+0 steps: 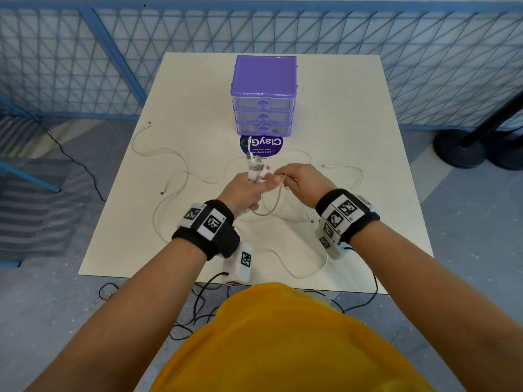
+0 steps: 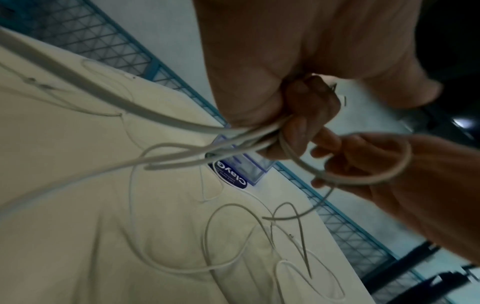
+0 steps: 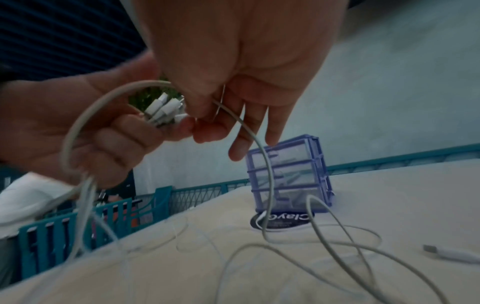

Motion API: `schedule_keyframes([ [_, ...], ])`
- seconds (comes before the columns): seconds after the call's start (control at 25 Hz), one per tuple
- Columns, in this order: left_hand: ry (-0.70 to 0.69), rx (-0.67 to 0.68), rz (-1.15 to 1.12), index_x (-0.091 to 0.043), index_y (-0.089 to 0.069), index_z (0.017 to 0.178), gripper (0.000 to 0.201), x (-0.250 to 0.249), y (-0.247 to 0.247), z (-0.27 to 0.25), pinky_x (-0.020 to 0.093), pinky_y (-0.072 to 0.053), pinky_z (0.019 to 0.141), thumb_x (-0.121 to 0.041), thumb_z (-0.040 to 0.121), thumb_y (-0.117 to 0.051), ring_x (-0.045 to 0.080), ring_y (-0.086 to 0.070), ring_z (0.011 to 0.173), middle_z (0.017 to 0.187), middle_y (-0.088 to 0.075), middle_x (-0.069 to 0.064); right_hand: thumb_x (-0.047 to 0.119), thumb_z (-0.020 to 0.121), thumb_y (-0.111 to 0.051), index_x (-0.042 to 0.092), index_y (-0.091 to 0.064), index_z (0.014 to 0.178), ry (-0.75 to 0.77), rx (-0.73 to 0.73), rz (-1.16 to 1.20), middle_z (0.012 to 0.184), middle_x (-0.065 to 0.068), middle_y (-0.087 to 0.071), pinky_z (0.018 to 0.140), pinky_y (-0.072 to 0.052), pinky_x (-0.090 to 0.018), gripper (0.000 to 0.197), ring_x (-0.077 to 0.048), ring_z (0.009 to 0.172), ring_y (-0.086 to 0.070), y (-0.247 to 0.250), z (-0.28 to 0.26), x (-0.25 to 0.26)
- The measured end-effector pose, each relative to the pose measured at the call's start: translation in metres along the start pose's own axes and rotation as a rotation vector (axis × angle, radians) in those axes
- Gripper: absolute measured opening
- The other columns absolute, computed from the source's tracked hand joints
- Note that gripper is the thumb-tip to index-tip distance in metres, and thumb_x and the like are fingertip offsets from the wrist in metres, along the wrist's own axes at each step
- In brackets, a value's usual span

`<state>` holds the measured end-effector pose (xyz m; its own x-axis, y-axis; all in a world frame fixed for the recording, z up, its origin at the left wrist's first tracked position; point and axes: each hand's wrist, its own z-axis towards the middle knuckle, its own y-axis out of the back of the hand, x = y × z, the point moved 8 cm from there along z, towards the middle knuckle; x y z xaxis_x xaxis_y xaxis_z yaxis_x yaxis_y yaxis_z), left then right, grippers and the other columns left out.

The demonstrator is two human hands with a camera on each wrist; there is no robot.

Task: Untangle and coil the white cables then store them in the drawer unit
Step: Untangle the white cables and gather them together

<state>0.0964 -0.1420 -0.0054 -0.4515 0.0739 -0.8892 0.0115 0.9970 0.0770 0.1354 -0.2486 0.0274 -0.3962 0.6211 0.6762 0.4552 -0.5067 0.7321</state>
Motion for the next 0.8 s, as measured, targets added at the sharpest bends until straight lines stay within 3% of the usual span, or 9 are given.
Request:
schedule_keyframes([
  [0.08, -0.003, 0.090, 0.207, -0.020, -0.061, 0.071, 0.016, -0.005, -0.014, -0.004, 0.017, -0.029, 0.044, -0.030, 0.078, -0.072, 0.005, -0.033, 0.044, 0.052, -0.039, -0.009, 0.009, 0.091, -0.044, 0.002, -0.063, 0.106, 0.001, -0.010, 0.020, 0.105, -0.019, -0.067, 0.080, -0.037, -0.022, 0.025, -0.026, 0.093, -0.058, 0.008, 0.010, 0.005],
  [0.2, -0.035, 0.046, 0.322, -0.017, -0.061, 0.063, 0.022, -0.016, -0.007, -0.004, 0.014, -0.030, 0.042, -0.026, 0.081, -0.068, 0.003, -0.038, 0.039, 0.052, -0.045, -0.007, 0.010, 0.091, -0.045, 0.004, -0.065, 0.103, -0.038, -0.031, -0.010, 0.104, -0.018, -0.069, 0.078, -0.037, -0.022, 0.024, -0.028, 0.090, -0.060, 0.026, 0.017, -0.007],
  [0.32, -0.029, -0.208, -0.023, -0.018, -0.060, 0.059, 0.028, -0.017, 0.031, -0.003, 0.022, -0.021, 0.044, -0.025, 0.087, -0.060, 0.009, -0.023, 0.040, 0.047, -0.030, -0.005, 0.013, 0.091, -0.045, 0.005, -0.067, 0.098, -0.155, -0.119, -0.027, 0.100, -0.017, -0.068, 0.068, -0.030, -0.016, 0.024, -0.023, 0.084, -0.055, 0.056, 0.010, -0.042],
  [0.4, -0.051, -0.360, -0.212, -0.018, -0.059, 0.060, 0.030, -0.014, 0.057, -0.002, 0.019, -0.017, 0.041, -0.025, 0.089, -0.057, 0.008, -0.019, 0.037, 0.039, -0.023, -0.010, 0.016, 0.091, -0.046, 0.007, -0.068, 0.096, -0.251, -0.117, -0.079, 0.087, -0.013, -0.066, 0.067, -0.031, -0.021, 0.024, -0.022, 0.082, -0.053, 0.072, 0.000, -0.072],
  [0.52, -0.063, -0.527, -0.345, -0.019, -0.060, 0.065, 0.027, -0.013, 0.087, -0.001, 0.016, -0.022, 0.038, -0.029, 0.090, -0.055, 0.005, -0.023, 0.031, 0.032, -0.024, -0.013, 0.024, 0.089, -0.049, 0.008, -0.067, 0.093, -0.365, -0.103, -0.132, 0.064, -0.003, -0.053, 0.057, -0.034, -0.029, 0.024, -0.024, 0.071, -0.049, 0.087, -0.015, -0.102],
  [0.64, -0.031, -0.608, -0.219, -0.016, -0.064, 0.076, 0.020, -0.015, 0.095, 0.000, 0.023, -0.036, 0.047, -0.031, 0.087, -0.058, 0.010, -0.037, 0.045, 0.046, -0.038, -0.005, 0.025, 0.090, -0.047, 0.007, -0.066, 0.091, -0.357, -0.174, -0.078, 0.057, -0.002, -0.048, 0.056, -0.035, -0.028, 0.026, -0.019, 0.058, -0.044, 0.094, -0.018, -0.098],
  [0.72, -0.050, -0.629, -0.010, -0.011, -0.059, 0.087, 0.021, -0.022, 0.087, 0.001, 0.029, -0.042, 0.061, -0.031, 0.086, -0.061, 0.017, -0.045, 0.060, 0.064, -0.047, 0.001, 0.025, 0.093, -0.039, 0.008, -0.061, 0.096, -0.312, -0.142, -0.120, 0.069, -0.011, -0.058, 0.065, -0.041, -0.034, 0.028, -0.029, 0.070, -0.053, 0.084, -0.013, -0.080],
  [0.8, -0.115, -0.667, 0.130, -0.005, -0.057, 0.098, 0.030, -0.033, 0.076, -0.002, 0.023, -0.035, 0.066, -0.032, 0.085, -0.061, 0.019, -0.049, 0.072, 0.081, -0.053, 0.002, 0.023, 0.094, -0.035, 0.008, -0.055, 0.101, -0.263, -0.092, -0.212, 0.090, -0.022, -0.063, 0.076, -0.043, -0.039, 0.026, -0.036, 0.086, -0.057, 0.068, -0.007, -0.059],
])
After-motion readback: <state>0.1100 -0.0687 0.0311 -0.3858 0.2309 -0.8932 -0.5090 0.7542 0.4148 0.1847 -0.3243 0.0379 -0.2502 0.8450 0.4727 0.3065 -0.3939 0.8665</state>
